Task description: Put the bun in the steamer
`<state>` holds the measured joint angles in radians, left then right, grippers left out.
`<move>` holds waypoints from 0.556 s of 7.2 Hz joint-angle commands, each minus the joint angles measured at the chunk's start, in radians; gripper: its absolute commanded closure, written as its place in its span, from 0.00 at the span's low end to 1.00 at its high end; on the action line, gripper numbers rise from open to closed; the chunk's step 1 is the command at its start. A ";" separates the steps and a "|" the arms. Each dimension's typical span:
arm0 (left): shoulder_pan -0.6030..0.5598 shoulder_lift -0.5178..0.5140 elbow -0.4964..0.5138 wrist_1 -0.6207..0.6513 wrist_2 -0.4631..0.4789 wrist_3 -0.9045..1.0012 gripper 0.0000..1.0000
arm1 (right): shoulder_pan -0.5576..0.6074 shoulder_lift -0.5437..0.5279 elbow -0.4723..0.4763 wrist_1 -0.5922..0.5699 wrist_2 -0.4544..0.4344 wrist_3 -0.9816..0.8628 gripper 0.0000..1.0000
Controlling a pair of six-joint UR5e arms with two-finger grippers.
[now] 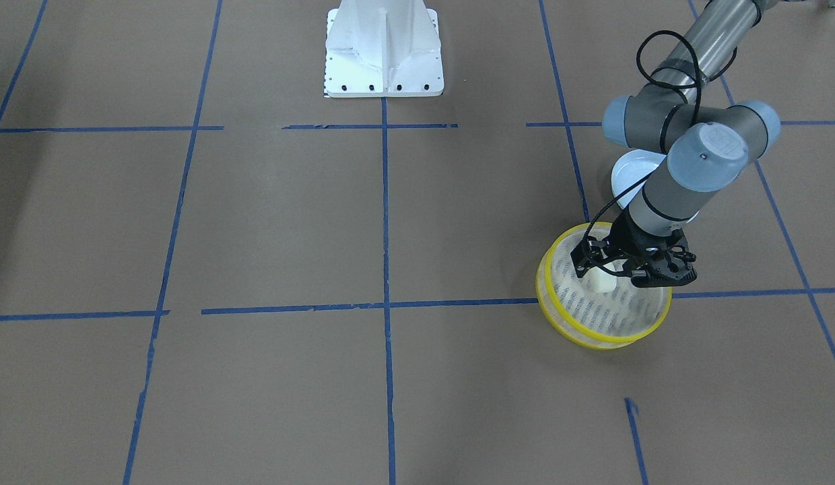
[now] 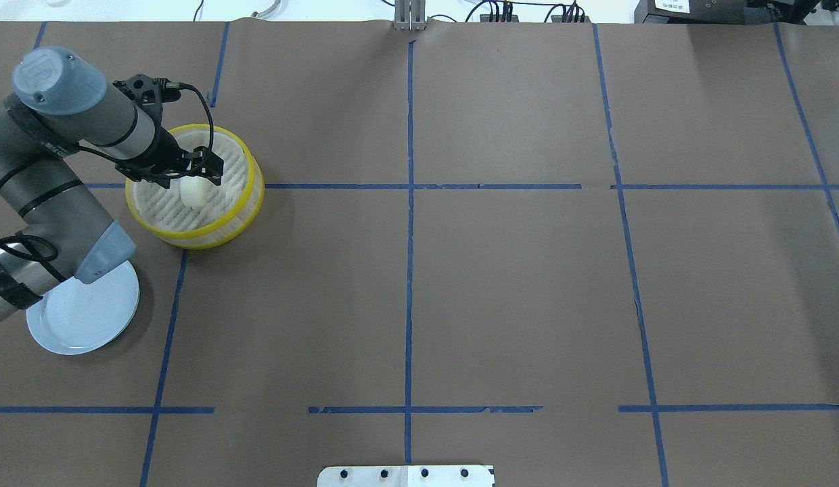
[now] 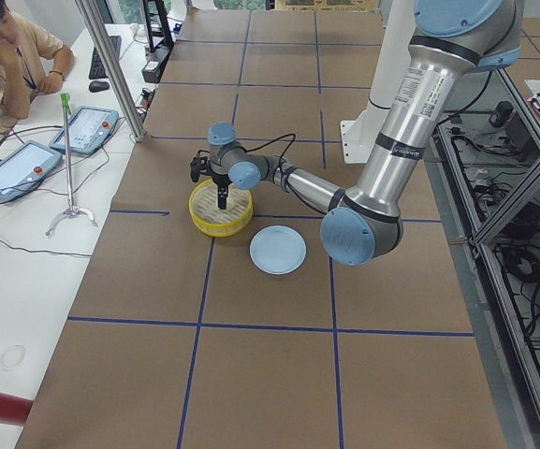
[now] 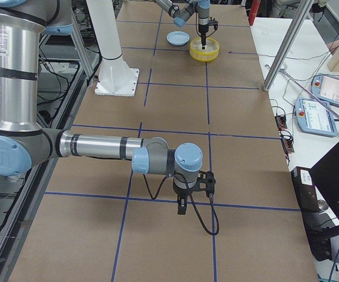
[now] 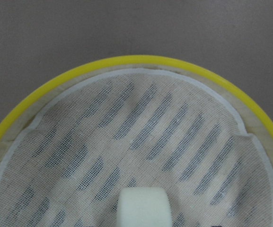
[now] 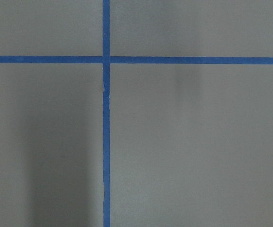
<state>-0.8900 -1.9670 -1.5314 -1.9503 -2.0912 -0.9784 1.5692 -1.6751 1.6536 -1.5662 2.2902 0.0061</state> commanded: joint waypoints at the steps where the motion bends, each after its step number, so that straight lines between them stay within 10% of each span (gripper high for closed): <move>1: -0.114 0.011 -0.065 0.007 -0.019 0.070 0.01 | 0.000 0.000 0.000 0.000 0.000 0.000 0.00; 4: -0.381 0.138 -0.059 0.040 -0.262 0.463 0.01 | 0.000 0.000 0.000 0.000 0.000 0.000 0.00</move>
<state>-1.1707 -1.8902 -1.5918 -1.9262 -2.2807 -0.6603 1.5692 -1.6751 1.6536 -1.5662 2.2903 0.0061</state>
